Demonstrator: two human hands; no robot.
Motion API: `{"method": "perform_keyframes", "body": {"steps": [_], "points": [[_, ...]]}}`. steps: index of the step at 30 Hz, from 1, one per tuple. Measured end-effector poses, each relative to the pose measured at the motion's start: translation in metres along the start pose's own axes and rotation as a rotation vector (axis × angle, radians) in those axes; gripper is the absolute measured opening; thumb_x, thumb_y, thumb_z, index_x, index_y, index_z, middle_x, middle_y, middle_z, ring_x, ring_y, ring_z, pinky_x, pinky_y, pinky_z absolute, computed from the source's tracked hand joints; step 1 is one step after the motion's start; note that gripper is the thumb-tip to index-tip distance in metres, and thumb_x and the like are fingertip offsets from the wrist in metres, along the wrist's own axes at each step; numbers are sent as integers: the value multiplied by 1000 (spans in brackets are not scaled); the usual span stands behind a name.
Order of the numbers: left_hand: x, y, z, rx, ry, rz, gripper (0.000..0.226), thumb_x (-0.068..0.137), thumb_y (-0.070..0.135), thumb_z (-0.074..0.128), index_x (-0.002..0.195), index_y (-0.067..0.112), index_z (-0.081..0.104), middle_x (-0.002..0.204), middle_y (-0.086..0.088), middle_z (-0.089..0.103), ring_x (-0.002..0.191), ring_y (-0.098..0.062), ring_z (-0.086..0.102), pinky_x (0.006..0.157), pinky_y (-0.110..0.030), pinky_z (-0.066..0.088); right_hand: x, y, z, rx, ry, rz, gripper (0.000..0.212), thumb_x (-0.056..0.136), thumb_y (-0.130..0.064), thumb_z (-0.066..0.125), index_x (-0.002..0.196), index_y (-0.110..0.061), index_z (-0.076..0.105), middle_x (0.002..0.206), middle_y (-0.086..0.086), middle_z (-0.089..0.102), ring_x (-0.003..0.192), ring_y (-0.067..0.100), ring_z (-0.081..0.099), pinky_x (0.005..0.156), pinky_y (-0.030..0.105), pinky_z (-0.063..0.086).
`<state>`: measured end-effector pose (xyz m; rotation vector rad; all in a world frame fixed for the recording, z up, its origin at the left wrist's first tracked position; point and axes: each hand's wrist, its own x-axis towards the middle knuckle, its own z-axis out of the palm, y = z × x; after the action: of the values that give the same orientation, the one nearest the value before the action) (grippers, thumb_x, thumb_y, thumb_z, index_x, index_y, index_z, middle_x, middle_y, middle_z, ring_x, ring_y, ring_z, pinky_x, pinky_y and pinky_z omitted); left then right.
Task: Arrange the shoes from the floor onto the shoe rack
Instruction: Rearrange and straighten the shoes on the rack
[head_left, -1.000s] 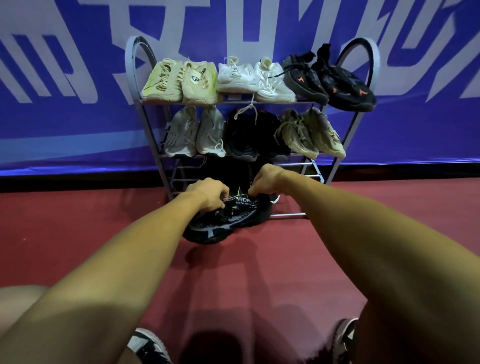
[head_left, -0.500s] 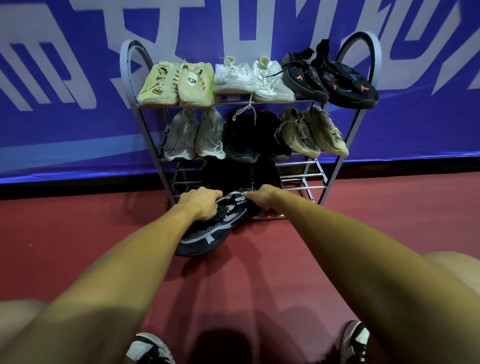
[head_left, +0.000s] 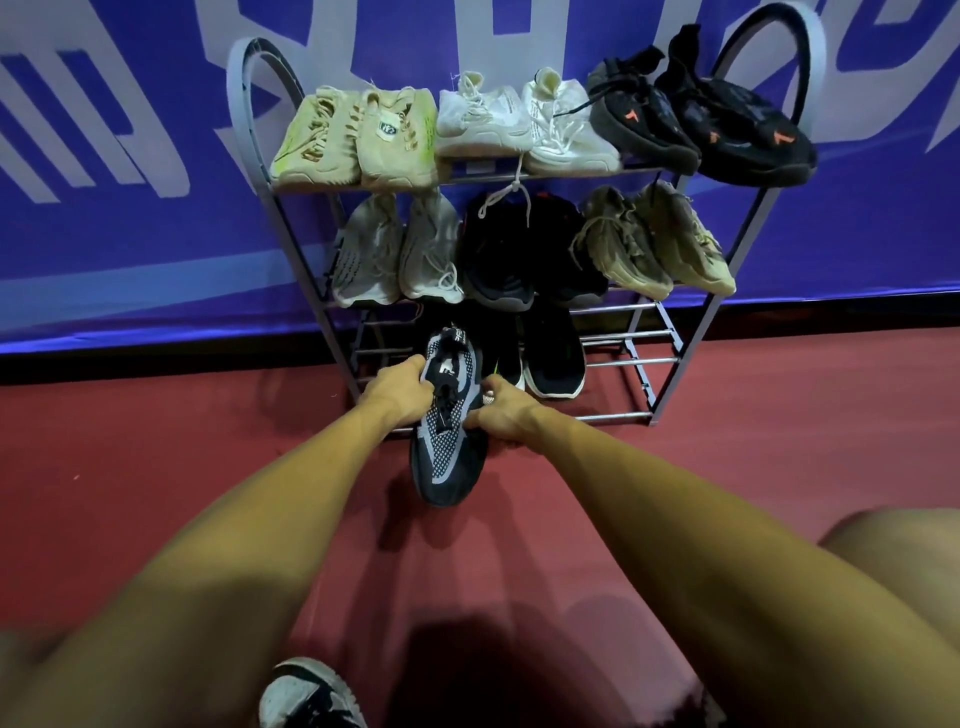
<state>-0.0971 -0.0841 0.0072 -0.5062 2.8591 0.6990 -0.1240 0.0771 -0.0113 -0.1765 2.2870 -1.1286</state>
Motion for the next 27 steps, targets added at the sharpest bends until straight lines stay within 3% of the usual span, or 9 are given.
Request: {"method": "perform_keyframes", "body": {"steps": [2,4,9,14,17,19,22,25,27], "points": [[3,-7,-2,-89,16,7,18,94,26,44,108,23,54,108,-8,67,102,-31,60,89,-37,49,8,-1,7,39,37,-17,50,81,-15,68,128,-18,51,110,8,69,99,27,67,86,38,58],[6,-16,-3,-172,3,-9,21,96,30,45,114,24,54,108,-4,66,103,-28,60,92,-38,48,14,-3,12,55,69,-40,44,82,-18,65,124,-20,52,111,7,69,104,28,66,94,40,54],[16,-37,-6,-464,-35,-57,14,98,28,51,109,19,48,97,-2,64,87,-19,62,86,-34,49,29,-12,30,127,98,-83,24,83,-25,65,101,-25,49,89,4,67,85,28,65,78,40,54],[17,-44,-12,-569,-49,-117,31,78,1,57,99,21,43,69,1,53,57,-15,44,51,-26,35,56,-17,52,345,50,-78,64,58,-30,69,122,-27,58,103,1,73,96,24,69,93,42,56],[21,-53,-15,-584,-17,-141,41,75,-7,54,107,18,48,77,0,56,66,-14,47,58,-27,41,50,-30,53,410,-7,-50,71,56,-19,65,127,-27,58,97,1,71,83,20,67,74,30,55],[28,-60,-17,-625,16,-167,47,74,-10,55,111,18,53,85,-3,61,76,-16,54,69,-29,48,52,-32,54,427,-13,-36,59,66,-2,65,123,-15,60,94,6,70,79,20,66,65,29,55],[37,-66,-18,-687,73,-210,48,75,-13,54,110,19,57,90,-5,65,87,-21,60,79,-31,53,63,-34,59,533,20,2,49,73,7,64,118,-13,62,102,9,70,94,25,67,80,36,58],[42,-67,-14,-778,60,-285,44,81,-16,47,109,17,54,79,-5,61,69,-19,57,47,-14,47,77,-39,69,512,35,-8,73,62,-20,75,134,-26,59,120,2,69,112,23,65,98,37,53],[43,-69,-12,-800,55,-303,42,83,-15,45,113,13,55,77,-4,60,63,-16,53,39,-11,40,91,-35,76,443,41,-9,86,59,-29,75,142,-34,51,128,0,66,118,21,62,103,38,50]]}}
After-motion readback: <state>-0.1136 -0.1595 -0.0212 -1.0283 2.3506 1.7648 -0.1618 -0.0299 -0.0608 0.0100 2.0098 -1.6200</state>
